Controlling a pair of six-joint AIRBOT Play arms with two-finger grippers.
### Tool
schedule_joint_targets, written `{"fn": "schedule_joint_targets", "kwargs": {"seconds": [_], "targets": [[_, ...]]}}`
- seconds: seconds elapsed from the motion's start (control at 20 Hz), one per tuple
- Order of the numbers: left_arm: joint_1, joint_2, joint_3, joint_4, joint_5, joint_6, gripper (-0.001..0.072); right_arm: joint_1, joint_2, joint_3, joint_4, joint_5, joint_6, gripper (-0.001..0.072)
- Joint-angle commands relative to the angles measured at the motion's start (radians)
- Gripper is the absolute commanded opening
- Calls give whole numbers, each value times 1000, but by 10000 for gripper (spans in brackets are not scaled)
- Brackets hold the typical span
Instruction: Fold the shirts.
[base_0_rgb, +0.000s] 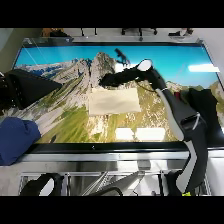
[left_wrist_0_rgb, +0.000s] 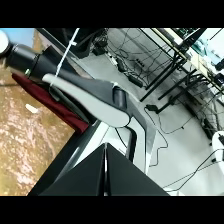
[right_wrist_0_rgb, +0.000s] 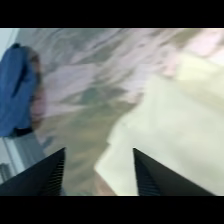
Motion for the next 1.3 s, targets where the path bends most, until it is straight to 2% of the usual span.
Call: {"fn": "schedule_joint_targets", "kwargs": {"seconds": [0.0, 0.05, 0.15, 0.3, 0.5, 0.6, 1.0, 1.05, 1.1, 1.15, 1.2, 1.25], "targets": [[1, 47, -45, -2, 23, 8, 16, -182, 74, 0, -275, 178, 131, 688], [1, 55, -45, -2, 23, 8, 16, -231, 74, -1, -351, 242, 162, 689], [1, 72, -45, -1, 22, 8, 16, -301, 65, -36, -409, 315, 167, 689], [1, 97, -45, -1, 22, 8, 16, -339, 63, -177, -406, 272, 135, 689], [1, 119, -45, -2, 23, 8, 16, -322, 47, -353, -253, 136, 31, 689], [1, 119, -45, -1, 23, 7, 16, -305, 20, -367, -179, 119, -7, 689], [1, 119, -45, -1, 22, 7, 16, -237, -52, -368, -60, 64, -63, 688], [1, 119, -45, -1, 22, 7, 16, -235, -55, -368, -39, 66, -72, 629], [1, 119, -45, -1, 22, 7, 16, -235, -53, -367, 1, 79, -113, 297], [1, 119, -45, -1, 22, 7, 16, -236, -45, -365, 56, 102, -148, 115], [1, 119, -45, -1, 22, 7, 16, -238, -26, -356, 95, 118, -159, 107], [1, 119, -45, -1, 22, 7, 16, -240, 1, -337, 101, 120, -159, 39]]}}
